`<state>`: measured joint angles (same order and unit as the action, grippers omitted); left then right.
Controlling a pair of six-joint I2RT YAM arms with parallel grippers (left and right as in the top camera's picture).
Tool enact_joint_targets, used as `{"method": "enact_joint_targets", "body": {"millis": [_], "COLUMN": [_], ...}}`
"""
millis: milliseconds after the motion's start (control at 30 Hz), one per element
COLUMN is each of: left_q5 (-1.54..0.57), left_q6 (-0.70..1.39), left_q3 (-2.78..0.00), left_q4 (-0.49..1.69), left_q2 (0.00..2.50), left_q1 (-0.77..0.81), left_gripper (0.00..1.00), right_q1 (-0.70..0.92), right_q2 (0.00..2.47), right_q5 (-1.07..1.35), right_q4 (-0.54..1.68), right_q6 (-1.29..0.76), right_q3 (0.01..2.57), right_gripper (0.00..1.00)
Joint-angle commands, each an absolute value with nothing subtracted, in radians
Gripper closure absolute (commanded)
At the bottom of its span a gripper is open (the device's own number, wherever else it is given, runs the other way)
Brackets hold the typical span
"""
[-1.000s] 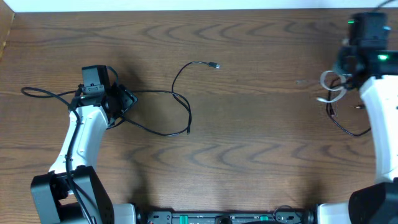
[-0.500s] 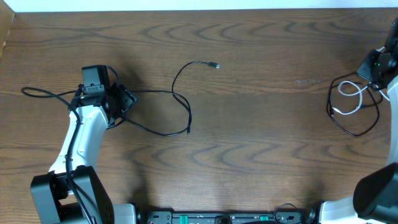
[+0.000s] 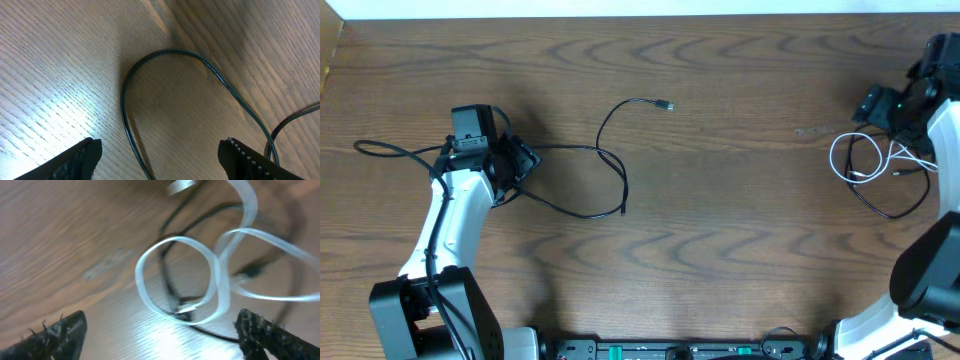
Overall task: Untangle cables
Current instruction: 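Move the right gripper to center and grasp the remaining black cable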
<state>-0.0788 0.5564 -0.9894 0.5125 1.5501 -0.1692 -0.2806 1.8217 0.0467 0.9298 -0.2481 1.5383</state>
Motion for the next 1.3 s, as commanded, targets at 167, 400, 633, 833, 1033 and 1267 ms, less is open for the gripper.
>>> {"method": "enact_joint_targets", "body": {"millis": [167,400,633,833,1033,1267], "left_q5": [-0.066,-0.067,-0.067,-0.067,-0.067,-0.067], "left_q6": [0.558,0.558,0.562,0.562,0.562,0.562], "left_q3": [-0.999,-0.999,-0.999,-0.999,-0.999,-0.999], "left_q4": [0.511,0.511,0.511,0.511,0.511,0.511], "left_q2": [1.541,1.541,1.541,1.541,1.541,1.541], "left_q1": [-0.174,-0.173,-0.173,-0.173,-0.173,-0.173], "left_gripper": [0.21,0.86,0.92,0.92,0.92,0.92], "right_q1": [-0.148,0.068,0.291,0.455,0.625,0.744], "right_q2": [1.921,1.995,2.081,2.149,2.208,2.245], "right_q5": [0.4,0.398,0.398,0.394,0.269,0.031], "right_q4": [0.922,0.786,0.611,0.457,0.274,0.232], "right_q6": [-0.069,-0.065,-0.065,-0.064,-0.036,-0.036], "right_q3": [1.542,1.542,1.542,1.542,1.542,1.542], "right_gripper": [0.44,0.97,0.99,0.96,0.58,0.3]}}
